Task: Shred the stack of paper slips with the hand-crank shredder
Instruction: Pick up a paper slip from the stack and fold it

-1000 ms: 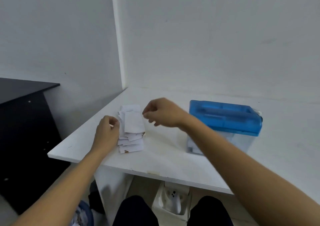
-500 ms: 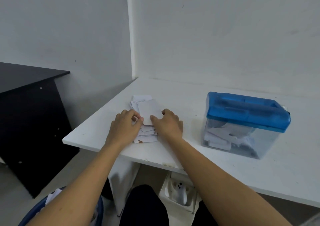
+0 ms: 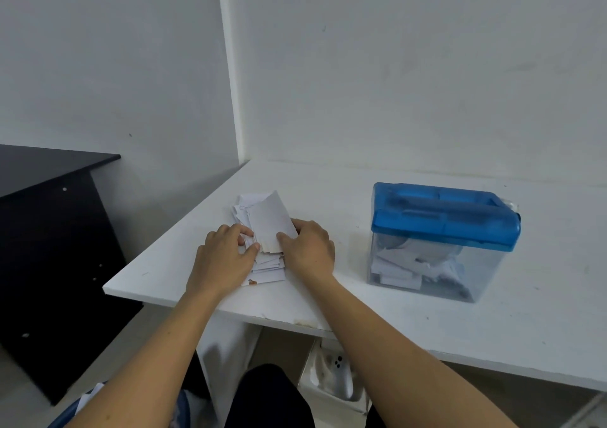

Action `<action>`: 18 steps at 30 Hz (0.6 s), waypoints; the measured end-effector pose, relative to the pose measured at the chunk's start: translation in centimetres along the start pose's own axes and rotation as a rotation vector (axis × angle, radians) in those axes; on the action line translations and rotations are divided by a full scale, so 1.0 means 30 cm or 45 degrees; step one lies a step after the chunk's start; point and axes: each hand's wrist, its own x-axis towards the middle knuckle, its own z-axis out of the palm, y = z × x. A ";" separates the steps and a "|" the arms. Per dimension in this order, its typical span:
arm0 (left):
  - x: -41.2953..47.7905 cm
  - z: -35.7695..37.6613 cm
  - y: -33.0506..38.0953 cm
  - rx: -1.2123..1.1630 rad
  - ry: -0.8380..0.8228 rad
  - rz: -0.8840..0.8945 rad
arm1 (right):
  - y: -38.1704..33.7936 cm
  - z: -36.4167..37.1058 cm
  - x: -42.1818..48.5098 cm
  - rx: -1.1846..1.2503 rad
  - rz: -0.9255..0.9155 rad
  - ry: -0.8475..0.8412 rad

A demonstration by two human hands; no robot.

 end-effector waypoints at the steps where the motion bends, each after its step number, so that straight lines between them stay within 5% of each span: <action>1: 0.000 0.001 0.000 0.003 0.001 0.001 | 0.000 -0.001 0.000 0.014 -0.003 0.003; 18: -0.001 0.001 0.002 0.025 -0.013 0.000 | 0.005 -0.026 0.003 0.218 0.068 0.079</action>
